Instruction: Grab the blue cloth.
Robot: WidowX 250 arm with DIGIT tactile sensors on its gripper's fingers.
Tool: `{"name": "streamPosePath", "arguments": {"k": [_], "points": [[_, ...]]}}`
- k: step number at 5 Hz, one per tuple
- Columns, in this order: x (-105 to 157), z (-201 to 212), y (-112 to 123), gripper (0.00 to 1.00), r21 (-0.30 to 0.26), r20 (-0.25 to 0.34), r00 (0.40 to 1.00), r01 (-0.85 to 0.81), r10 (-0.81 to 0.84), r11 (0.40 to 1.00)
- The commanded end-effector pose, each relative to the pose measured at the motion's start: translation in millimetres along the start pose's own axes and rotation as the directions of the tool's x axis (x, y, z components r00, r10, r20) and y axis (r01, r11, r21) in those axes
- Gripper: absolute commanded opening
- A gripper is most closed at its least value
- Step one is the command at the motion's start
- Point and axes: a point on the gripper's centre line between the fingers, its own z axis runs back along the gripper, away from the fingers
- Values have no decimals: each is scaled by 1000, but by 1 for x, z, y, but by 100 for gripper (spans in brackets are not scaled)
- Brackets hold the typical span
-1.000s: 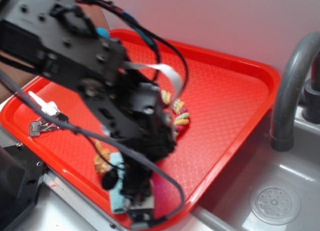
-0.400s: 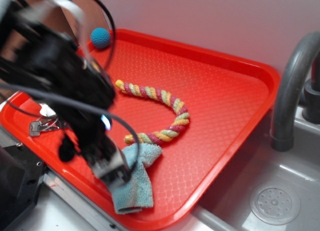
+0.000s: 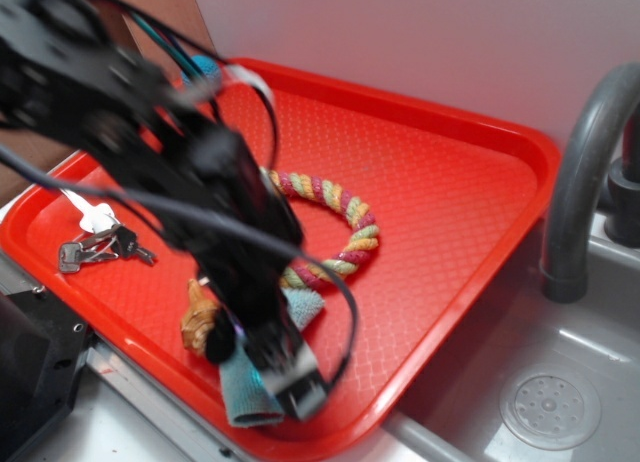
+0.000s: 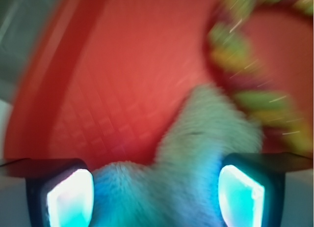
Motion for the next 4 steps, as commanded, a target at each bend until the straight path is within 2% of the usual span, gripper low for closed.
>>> {"name": "streamPosePath", "arguments": {"k": [1,2,3,4], "points": [[5,-3,-15,32,-42,-16,999,-39,38,998],[3,10,-7,0,-62,18,999,-35,36,997],[3,15,-1,0,-69,24,998,-50,52,996],[2,24,7,0,-46,33,998,-51,53,998]]}}
